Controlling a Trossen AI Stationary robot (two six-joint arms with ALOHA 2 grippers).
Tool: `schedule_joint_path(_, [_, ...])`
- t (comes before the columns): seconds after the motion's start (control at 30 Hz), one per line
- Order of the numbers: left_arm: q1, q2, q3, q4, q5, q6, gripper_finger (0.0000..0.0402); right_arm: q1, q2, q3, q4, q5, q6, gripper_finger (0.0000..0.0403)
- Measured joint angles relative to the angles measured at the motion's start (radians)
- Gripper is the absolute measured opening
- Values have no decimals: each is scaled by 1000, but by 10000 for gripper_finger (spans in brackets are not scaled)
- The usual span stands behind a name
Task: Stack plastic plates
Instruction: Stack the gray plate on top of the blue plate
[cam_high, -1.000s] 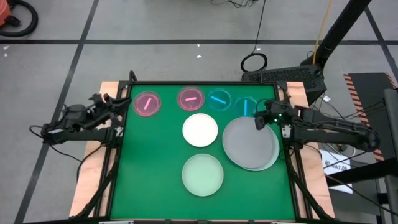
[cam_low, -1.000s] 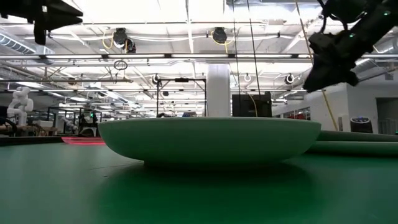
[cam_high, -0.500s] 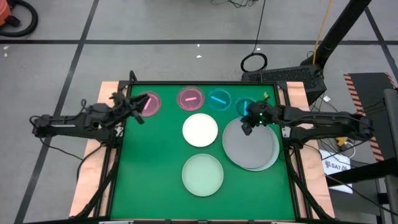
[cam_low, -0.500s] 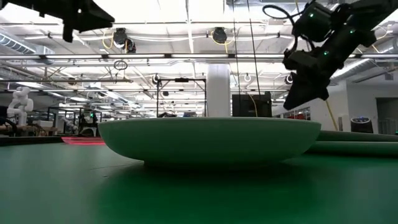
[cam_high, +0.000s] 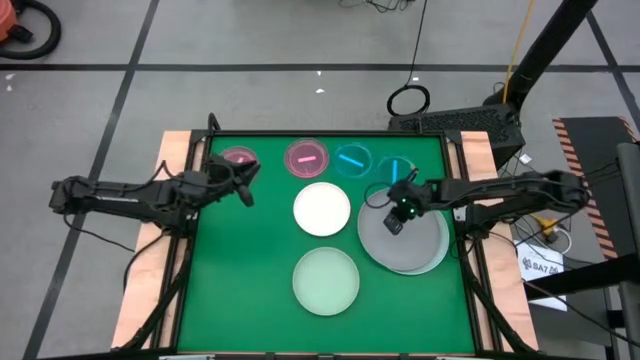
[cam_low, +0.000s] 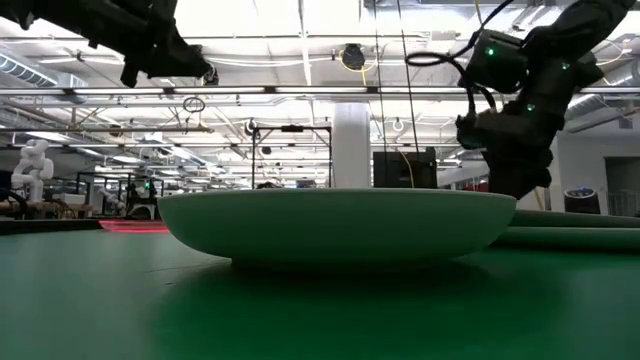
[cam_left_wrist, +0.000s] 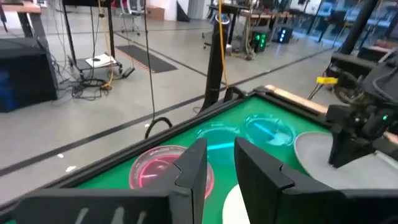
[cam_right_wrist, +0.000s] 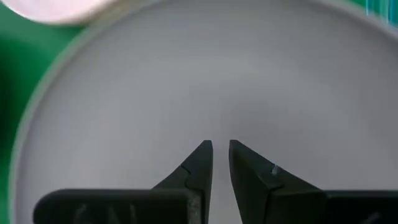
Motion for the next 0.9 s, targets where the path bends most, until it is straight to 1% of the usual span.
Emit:
schedule_joint_path(0.17, [0,0,0,24,0,38,88,2,22,1,-57,50,19,47])
schedule_joint_path(0.4, [0,-1,0,35,0,49,88,-7,28,2,-84,78,-2,47])
schedule_joint_path(0.57, [0,-1,0,35,0,47,88,-7,28,2,-91,81,-13,47])
schedule_joint_path(0.8, [0,-1,0,36,0,50,88,-7,29,0,-205,57,-3,47])
schedule_joint_path(0.9, [0,-1,0,36,0,52,88,-7,29,1,-220,49,-3,47])
